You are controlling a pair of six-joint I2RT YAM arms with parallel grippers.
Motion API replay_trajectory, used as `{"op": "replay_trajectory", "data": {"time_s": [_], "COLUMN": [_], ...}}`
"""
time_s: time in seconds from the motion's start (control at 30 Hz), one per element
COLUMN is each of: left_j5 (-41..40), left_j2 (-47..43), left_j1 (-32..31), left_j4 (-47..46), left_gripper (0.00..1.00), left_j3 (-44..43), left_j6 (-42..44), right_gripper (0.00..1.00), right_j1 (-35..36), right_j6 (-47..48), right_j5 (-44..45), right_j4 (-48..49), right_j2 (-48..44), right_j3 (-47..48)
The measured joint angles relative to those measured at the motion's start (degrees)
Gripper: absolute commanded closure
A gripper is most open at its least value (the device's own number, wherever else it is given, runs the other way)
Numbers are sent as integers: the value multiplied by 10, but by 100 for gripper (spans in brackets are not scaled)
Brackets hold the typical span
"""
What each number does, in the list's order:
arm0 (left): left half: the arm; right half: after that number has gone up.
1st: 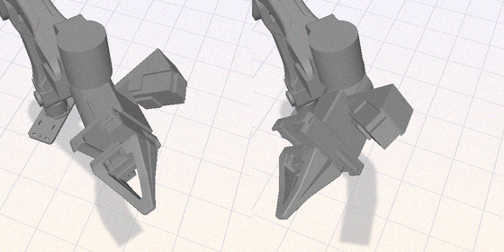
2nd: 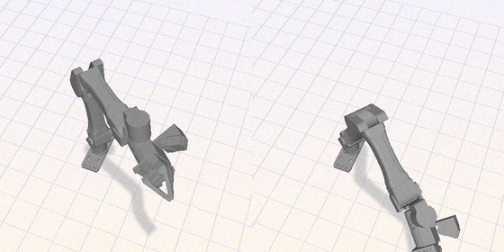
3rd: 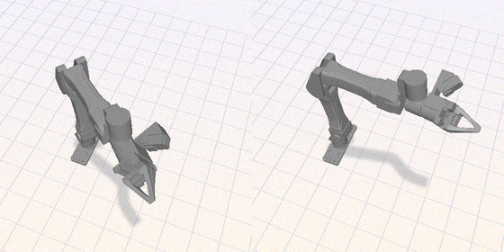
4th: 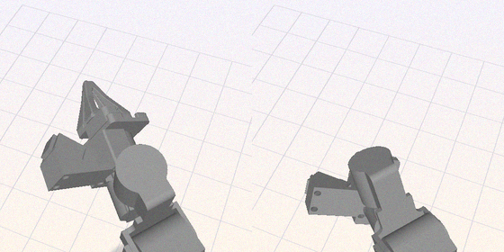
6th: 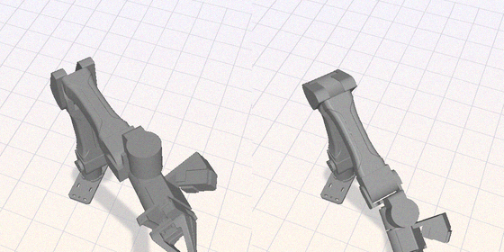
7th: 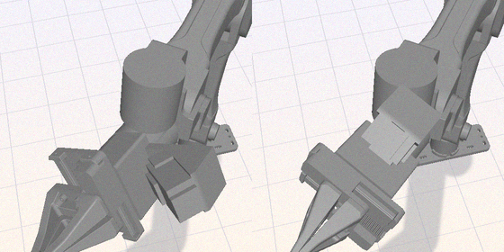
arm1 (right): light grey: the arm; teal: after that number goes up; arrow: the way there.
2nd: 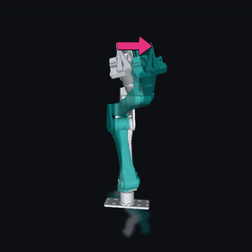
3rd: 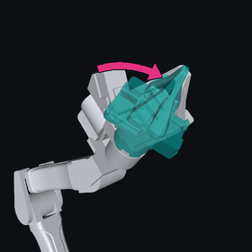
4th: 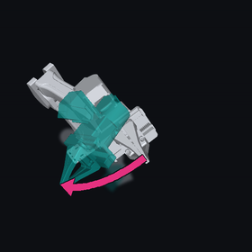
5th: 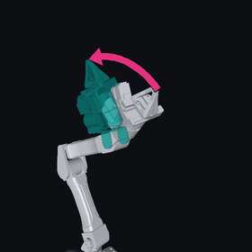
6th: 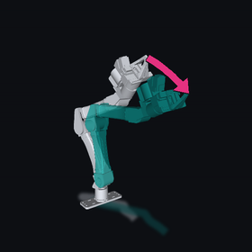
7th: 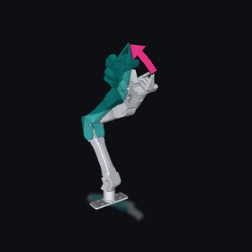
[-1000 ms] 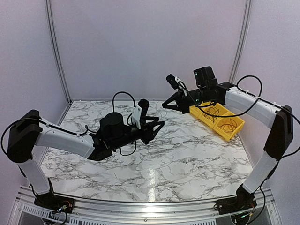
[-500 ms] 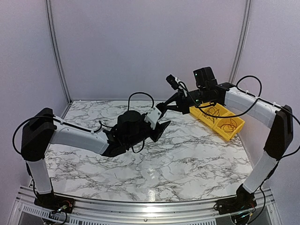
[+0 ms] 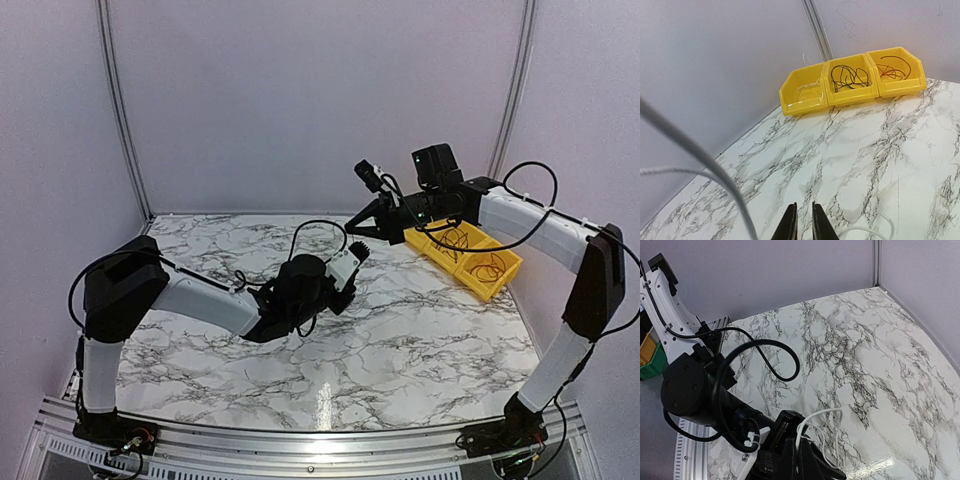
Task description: Untangle the cables
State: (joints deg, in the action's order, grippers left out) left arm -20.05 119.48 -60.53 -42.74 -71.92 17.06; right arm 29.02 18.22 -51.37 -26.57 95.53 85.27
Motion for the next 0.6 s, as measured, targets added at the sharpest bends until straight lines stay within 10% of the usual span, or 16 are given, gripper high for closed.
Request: {"op": "replay_trajectory", "data": {"time_s": [0.6], "left_j5": [0], "left_j2": [35], "left_j1": [-4], "left_j4": [-46], "left_gripper": [93], "left_j3": [98], "left_j6": [-78], "right_gripper": [100], "right_j1": [-5], "right_j6": [-28], "right_j5": [-45], "right_j4": [-3], "right_j2": [-52], "right_j3": [7]}}
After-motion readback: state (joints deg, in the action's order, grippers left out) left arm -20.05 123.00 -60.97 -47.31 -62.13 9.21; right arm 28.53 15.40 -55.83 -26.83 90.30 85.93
